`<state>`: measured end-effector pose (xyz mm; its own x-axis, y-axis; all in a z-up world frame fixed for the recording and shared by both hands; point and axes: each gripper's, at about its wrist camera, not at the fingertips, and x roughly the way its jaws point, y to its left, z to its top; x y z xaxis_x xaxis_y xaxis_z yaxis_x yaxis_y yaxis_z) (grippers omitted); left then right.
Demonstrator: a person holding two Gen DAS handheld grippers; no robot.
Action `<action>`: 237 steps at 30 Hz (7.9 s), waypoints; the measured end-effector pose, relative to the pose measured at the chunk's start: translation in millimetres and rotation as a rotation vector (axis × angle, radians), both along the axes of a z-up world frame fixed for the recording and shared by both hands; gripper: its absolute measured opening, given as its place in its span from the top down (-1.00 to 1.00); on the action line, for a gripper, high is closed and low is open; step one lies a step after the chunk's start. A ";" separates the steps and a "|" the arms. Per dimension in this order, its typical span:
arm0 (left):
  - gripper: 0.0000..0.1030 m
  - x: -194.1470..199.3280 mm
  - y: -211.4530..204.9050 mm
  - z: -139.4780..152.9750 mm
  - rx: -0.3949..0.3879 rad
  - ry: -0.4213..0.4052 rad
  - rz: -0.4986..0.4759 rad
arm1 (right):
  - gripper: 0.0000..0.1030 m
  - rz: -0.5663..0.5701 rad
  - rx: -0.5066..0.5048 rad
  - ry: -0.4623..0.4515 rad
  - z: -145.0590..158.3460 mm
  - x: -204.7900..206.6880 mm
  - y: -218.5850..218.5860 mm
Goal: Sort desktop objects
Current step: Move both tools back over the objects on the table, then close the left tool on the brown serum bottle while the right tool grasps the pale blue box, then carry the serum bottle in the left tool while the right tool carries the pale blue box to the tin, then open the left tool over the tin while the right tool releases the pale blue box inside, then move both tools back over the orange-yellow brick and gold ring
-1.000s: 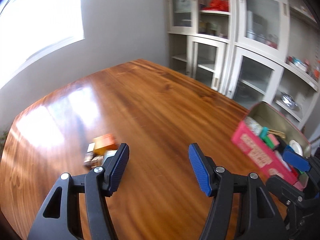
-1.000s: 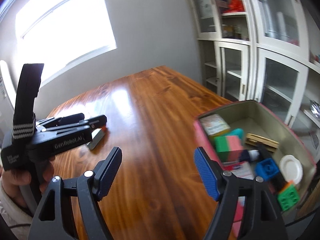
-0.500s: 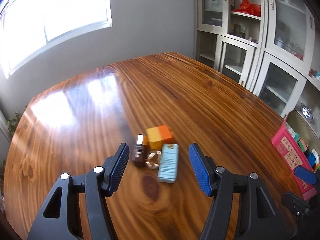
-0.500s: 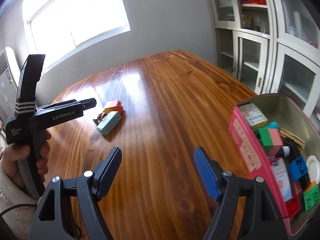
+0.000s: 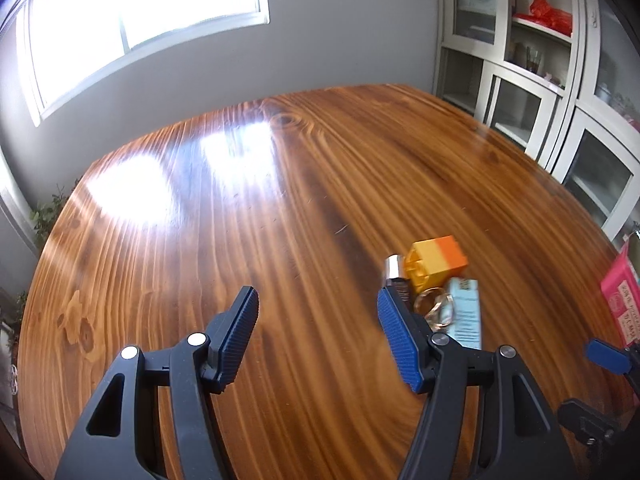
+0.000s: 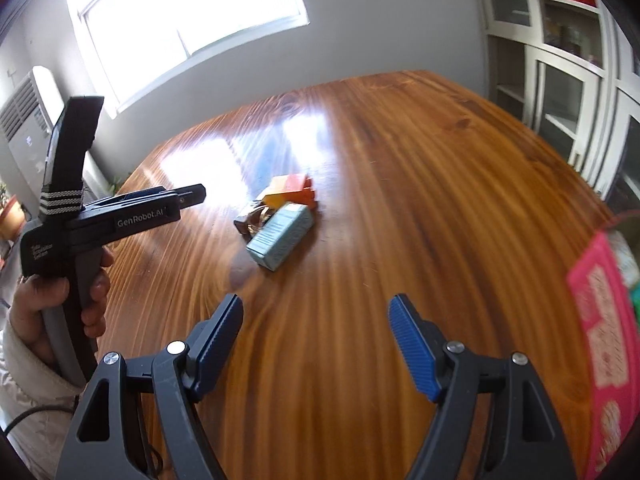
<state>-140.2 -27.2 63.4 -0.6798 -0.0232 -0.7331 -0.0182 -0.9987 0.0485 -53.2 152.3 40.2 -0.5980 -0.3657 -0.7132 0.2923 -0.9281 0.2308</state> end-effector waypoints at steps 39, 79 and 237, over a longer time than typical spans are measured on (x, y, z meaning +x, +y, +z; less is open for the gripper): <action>-0.28 -49.5 40.8 -37.7 -0.035 -0.084 -0.093 | 0.26 0.022 0.176 -0.005 -34.8 -88.8 -38.5; 0.57 39.4 127.6 24.0 0.030 0.081 -0.182 | 0.47 -0.172 -0.050 0.192 29.1 36.9 77.8; -0.34 75.9 171.8 27.3 0.046 0.053 -0.207 | -0.54 -0.267 -0.044 0.240 44.4 96.1 142.4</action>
